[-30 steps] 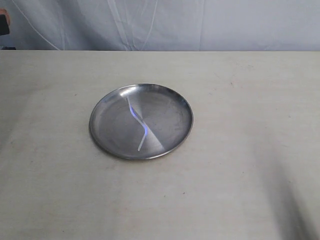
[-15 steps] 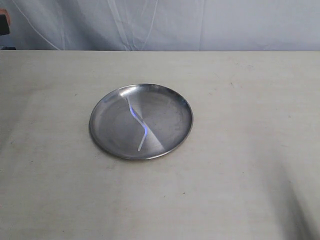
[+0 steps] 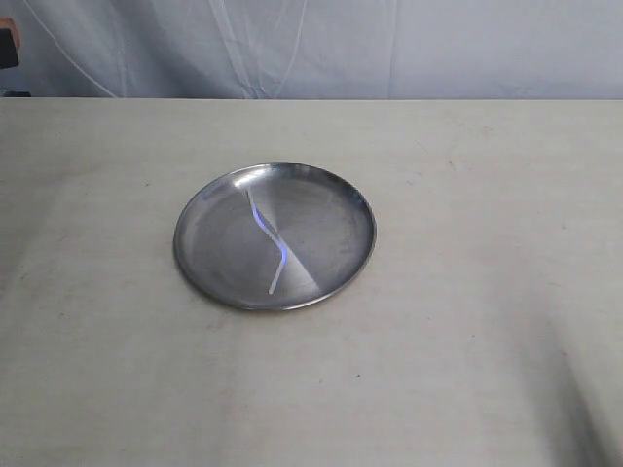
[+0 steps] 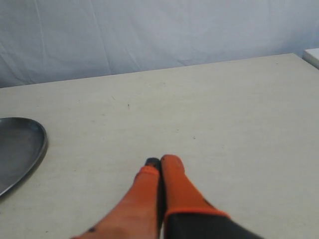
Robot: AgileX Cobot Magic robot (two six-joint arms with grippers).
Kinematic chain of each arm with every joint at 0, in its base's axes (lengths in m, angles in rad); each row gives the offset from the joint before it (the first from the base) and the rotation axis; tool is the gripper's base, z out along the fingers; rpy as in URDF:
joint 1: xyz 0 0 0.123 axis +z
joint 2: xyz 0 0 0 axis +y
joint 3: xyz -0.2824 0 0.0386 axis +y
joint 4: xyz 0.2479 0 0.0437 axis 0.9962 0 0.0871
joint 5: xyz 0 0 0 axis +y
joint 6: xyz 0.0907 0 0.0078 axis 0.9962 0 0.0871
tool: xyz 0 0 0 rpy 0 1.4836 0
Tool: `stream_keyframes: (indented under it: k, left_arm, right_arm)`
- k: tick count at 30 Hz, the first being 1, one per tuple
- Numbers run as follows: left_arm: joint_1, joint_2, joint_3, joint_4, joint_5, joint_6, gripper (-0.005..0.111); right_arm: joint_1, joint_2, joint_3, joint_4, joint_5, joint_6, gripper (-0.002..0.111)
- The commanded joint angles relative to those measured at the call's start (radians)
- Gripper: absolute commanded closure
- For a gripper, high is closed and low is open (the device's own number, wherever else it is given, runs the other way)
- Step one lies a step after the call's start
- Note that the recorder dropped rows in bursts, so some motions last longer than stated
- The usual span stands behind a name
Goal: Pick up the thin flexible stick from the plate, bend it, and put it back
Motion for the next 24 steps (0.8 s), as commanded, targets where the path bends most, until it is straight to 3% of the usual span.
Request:
stream_keyframes:
  k: [1,7,17,21,24]
  left_arm:
    - [0.0,-0.01,0.012,0.065,-0.005,0.038,0.106]
    - [-0.002,-0.144,0.126,0.21,0.026,-0.064,0.106]
    - [0.0,-0.695,0.442,0.609,0.003,-0.459,0.106]
    - [0.024,-0.913,0.59,0.675,0.012,-0.54,0.106]
    - [0.043,-0.954,0.664,0.682,0.034,-0.576,0.106]
  right_arm:
    - [-0.005,-0.007,0.004,0.0,-0.011,-0.007,0.109]
    - [-0.005,-0.007,0.004,0.0,-0.011,-0.007,0.109]
    - [-0.005,-0.007,0.004,0.0,-0.011,-0.007,0.109]
    - [-0.005,-0.007,0.004,0.0,-0.011,-0.007,0.109]
    - [-0.005,-0.007,0.004,0.0,-0.011,-0.007,0.109]
